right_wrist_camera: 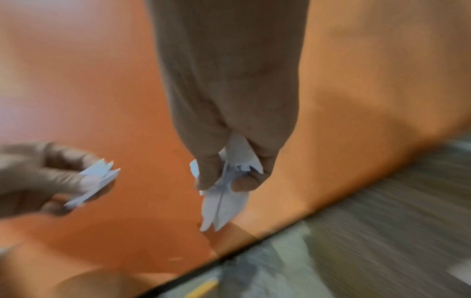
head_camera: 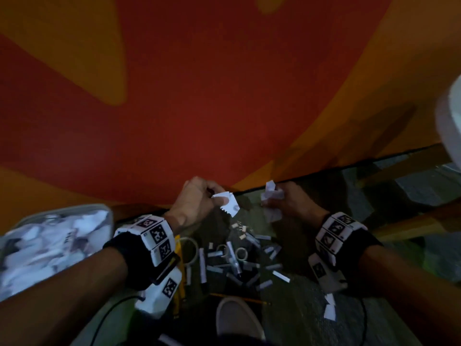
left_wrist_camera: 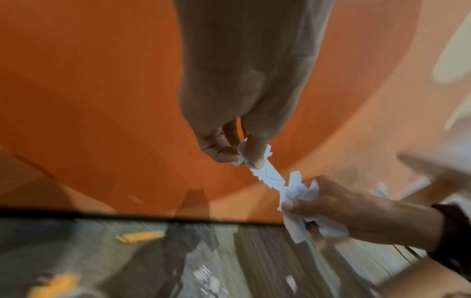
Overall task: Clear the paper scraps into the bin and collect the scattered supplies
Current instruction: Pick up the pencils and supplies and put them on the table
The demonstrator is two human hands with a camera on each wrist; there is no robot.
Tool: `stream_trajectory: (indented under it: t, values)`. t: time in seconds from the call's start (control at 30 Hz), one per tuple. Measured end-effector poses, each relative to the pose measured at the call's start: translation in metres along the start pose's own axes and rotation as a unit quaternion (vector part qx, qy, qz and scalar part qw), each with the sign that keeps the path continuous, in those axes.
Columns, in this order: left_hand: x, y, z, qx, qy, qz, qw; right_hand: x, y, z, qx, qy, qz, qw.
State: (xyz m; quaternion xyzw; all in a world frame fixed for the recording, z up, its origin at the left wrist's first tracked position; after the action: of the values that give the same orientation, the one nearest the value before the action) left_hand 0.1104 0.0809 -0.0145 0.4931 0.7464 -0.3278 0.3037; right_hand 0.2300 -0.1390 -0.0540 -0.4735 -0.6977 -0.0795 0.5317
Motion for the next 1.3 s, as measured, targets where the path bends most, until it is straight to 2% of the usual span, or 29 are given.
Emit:
stream_trajectory:
  t: [0.13, 0.23, 0.37, 0.5, 0.57, 0.7, 0.8, 0.87, 1.0, 1.2, 1.3]
  values:
    - [-0.001, -0.047, -0.081, -0.032, 0.028, -0.024, 0.999, 0.082, 0.003, 0.045, 0.076, -0.073, -0.084, 0.991]
    - [0.006, -0.091, -0.141, -0.046, 0.08, -0.037, 0.995, 0.155, -0.004, 0.09, 0.121, -0.167, -0.145, 0.968]
    - [0.03, -0.148, -0.212, -0.032, 0.19, -0.077, 0.978, 0.242, -0.026, 0.163, 0.2, -0.253, -0.217, 0.921]
    - [0.071, -0.193, -0.258, -0.052, 0.221, -0.142, 0.964, 0.3, -0.047, 0.24, 0.264, -0.364, -0.263, 0.854]
    - [0.089, -0.203, -0.268, -0.062, 0.238, -0.166, 0.955, 0.31, -0.049, 0.272, 0.284, -0.373, -0.26, 0.844]
    - [0.12, -0.212, -0.277, -0.095, 0.243, -0.204, 0.944, 0.309, -0.044, 0.322, 0.288, -0.338, -0.199, 0.874]
    - [0.143, -0.214, -0.269, -0.088, 0.222, -0.224, 0.945, 0.299, -0.044, 0.351, 0.292, -0.287, -0.182, 0.894]
    - [0.153, -0.216, -0.265, -0.079, 0.213, -0.236, 0.945, 0.294, -0.043, 0.364, 0.305, -0.284, -0.175, 0.892]
    - [0.164, -0.219, -0.266, -0.087, 0.161, -0.252, 0.95, 0.298, -0.038, 0.359, 0.333, -0.325, -0.175, 0.868]
    - [0.157, -0.217, -0.268, -0.105, 0.121, -0.218, 0.963, 0.301, -0.024, 0.331, 0.319, -0.318, -0.16, 0.878]
    - [0.15, -0.213, -0.254, -0.056, 0.117, -0.178, 0.975, 0.296, -0.027, 0.325, 0.306, -0.341, -0.186, 0.869]
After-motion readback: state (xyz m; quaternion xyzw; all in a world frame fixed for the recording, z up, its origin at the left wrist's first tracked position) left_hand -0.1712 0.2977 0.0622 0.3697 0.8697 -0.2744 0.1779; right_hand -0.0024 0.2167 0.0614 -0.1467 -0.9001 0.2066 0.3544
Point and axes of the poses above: each hand's wrist, its own y-axis towards the middle knuckle, its own z-axis out of the palm, x = y × z, the point moved 5 cm from there along y, towards the middle knuckle, and after that the axes turned 3 degrees about z, right-handed, at the moved point
